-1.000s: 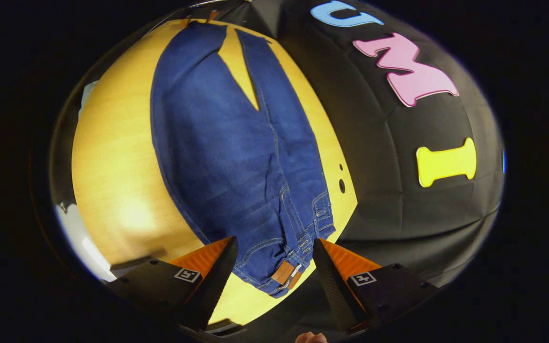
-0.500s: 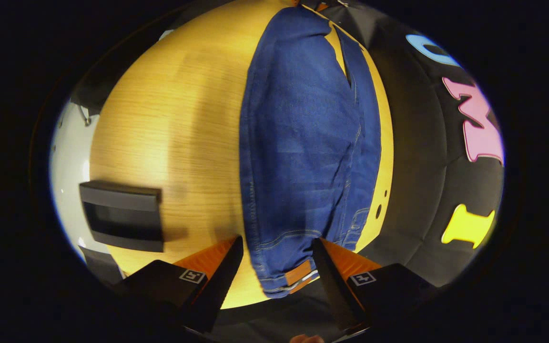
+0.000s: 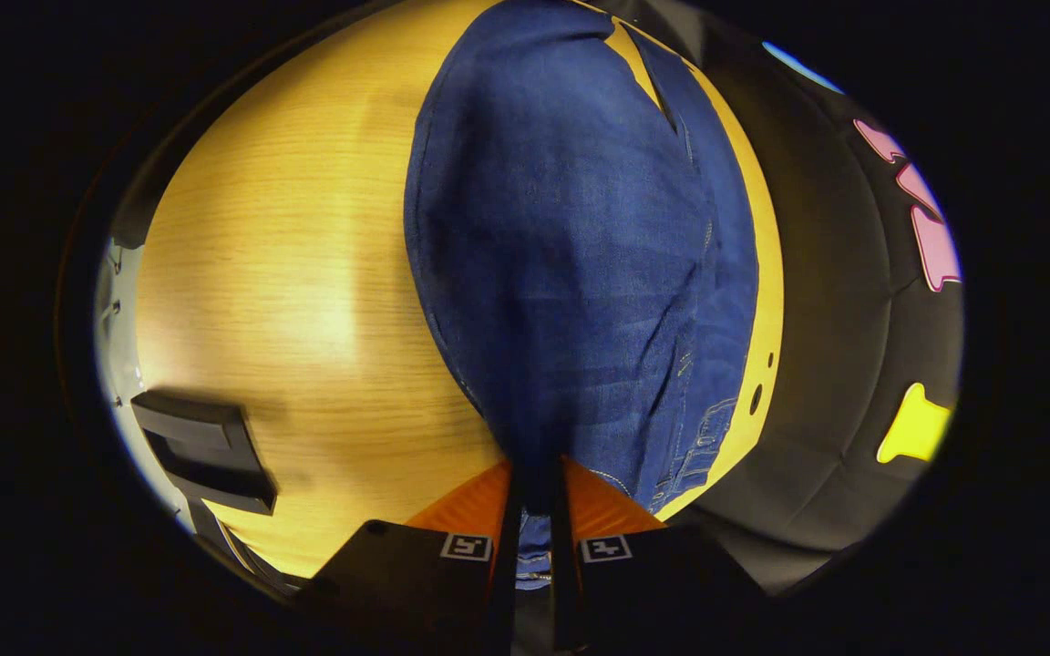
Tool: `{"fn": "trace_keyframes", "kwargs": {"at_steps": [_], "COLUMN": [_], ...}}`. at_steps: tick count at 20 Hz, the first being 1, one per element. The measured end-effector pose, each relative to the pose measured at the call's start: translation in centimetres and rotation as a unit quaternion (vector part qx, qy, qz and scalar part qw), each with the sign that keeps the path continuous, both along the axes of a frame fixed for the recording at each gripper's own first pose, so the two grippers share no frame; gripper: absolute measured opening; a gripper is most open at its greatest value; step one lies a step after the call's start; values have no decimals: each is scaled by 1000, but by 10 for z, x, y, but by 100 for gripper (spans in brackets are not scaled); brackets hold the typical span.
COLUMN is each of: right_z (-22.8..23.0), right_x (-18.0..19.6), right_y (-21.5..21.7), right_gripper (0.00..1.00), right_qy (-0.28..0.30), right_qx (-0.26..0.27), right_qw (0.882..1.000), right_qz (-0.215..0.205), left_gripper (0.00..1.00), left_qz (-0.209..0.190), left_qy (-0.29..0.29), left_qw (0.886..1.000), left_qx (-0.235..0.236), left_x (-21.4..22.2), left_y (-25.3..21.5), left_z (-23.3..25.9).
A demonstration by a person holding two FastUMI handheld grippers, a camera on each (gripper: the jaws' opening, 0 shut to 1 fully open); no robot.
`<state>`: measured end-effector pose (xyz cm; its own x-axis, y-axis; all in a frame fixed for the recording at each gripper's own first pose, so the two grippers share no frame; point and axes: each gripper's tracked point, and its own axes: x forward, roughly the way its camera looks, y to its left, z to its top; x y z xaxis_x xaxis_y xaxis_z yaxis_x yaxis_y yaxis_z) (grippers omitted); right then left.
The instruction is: Grasp the waist and the cuffs of the jeans and fold them to make the two legs overlap; first hold the waist and fold one-third of the jeans toward the cuffs, then hold the cuffs and fold the remaining one-third in the same direction to finish folding.
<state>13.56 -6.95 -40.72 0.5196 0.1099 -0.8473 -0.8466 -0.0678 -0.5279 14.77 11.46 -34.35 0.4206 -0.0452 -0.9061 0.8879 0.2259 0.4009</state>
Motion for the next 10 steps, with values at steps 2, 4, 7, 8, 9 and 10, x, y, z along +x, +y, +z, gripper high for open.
{"fn": "trace_keyframes", "kwargs": {"at_steps": [2, 4, 7, 8, 9, 10], "right_z": [0, 3, 10, 16, 21, 25], "right_x": [-2, -7, -2, -1, 0, -1], "right_y": [-2, -3, -3, -2, -2, -3], "right_gripper": [12, 12, 12, 12, 5, 5], "right_qy": [0, 1, -10, -23, -30, -33], "right_qx": [16, 29, 44, 52, 60, 64], "right_qw": [999, 998, 995, 994, 993, 992], "right_qz": [-34, -63, -89, -93, -99, -107], "left_gripper": [38, 8, 6, 6, 6, 6], "left_qz": [-12, -30, 6, 12, 14, 13], "left_qy": [-20, -42, -35, -38, -42, -50], "left_qw": [1000, 999, 999, 999, 999, 999], "left_qx": [1, 13, -3, -10, -13, -14], "left_x": [-3, 1, -1, -2, -1, 0], "left_y": [-4, -2, -4, -7, -10, -8], "left_z": [-6, -6, -5, -2, 2, 5]}}
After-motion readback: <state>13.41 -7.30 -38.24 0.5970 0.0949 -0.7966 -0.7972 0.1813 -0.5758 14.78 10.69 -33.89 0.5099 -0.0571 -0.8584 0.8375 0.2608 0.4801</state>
